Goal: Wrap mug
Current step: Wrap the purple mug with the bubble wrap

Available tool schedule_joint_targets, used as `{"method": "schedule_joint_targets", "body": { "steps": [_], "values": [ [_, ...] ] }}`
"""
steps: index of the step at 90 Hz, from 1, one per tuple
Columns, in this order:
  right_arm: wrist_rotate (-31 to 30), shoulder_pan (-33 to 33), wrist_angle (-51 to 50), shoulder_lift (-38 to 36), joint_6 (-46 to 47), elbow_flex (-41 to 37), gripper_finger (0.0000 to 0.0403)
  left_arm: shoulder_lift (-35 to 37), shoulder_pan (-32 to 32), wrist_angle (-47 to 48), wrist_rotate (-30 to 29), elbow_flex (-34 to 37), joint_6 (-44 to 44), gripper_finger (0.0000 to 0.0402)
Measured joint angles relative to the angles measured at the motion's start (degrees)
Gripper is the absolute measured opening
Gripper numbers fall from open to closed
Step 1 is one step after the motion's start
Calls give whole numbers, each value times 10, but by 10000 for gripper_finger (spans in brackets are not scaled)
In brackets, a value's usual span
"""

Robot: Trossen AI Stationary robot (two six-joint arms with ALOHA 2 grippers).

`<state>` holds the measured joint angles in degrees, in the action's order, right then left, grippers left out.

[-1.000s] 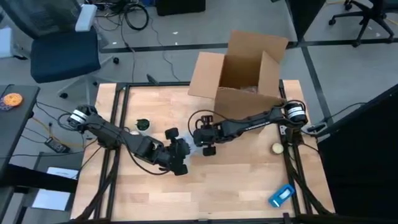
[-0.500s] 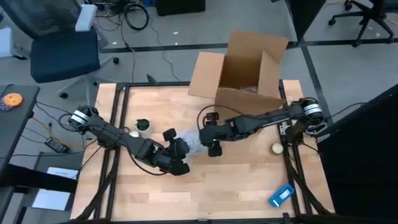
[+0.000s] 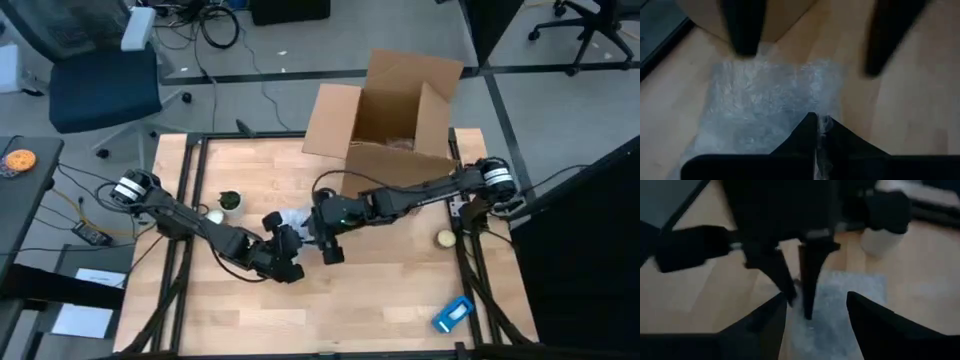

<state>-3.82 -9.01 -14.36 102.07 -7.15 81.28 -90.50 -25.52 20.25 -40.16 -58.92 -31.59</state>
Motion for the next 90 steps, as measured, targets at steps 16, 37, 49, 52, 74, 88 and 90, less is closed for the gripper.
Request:
{"method": "schedule_joint_targets", "body": {
  "steps": [16, 37, 49, 52, 74, 88, 90],
  "values": [
    [8, 19, 15, 29, 19, 0, 169, 0, 0, -66, 21, 36, 1, 0],
    [24, 41, 27, 46, 41, 0, 135, 0, 0, -102, 36, 49, 13, 0],
    [29, 42, 35, 60, 46, 0, 81, 0, 0, -101, 36, 49, 14, 0],
    [36, 43, 30, 62, 47, 0, 65, 0, 0, -102, 36, 49, 14, 0],
    [62, 54, 36, 93, 65, 0, 10, 0, 0, -99, 47, 44, 31, 0],
    [72, 53, 34, 101, 65, 0, 2, 15, -6, -82, 58, 29, 55, 0],
    [73, 53, 34, 101, 65, 0, 2, 20, -8, -75, 55, 27, 55, 0]
  ]
}}
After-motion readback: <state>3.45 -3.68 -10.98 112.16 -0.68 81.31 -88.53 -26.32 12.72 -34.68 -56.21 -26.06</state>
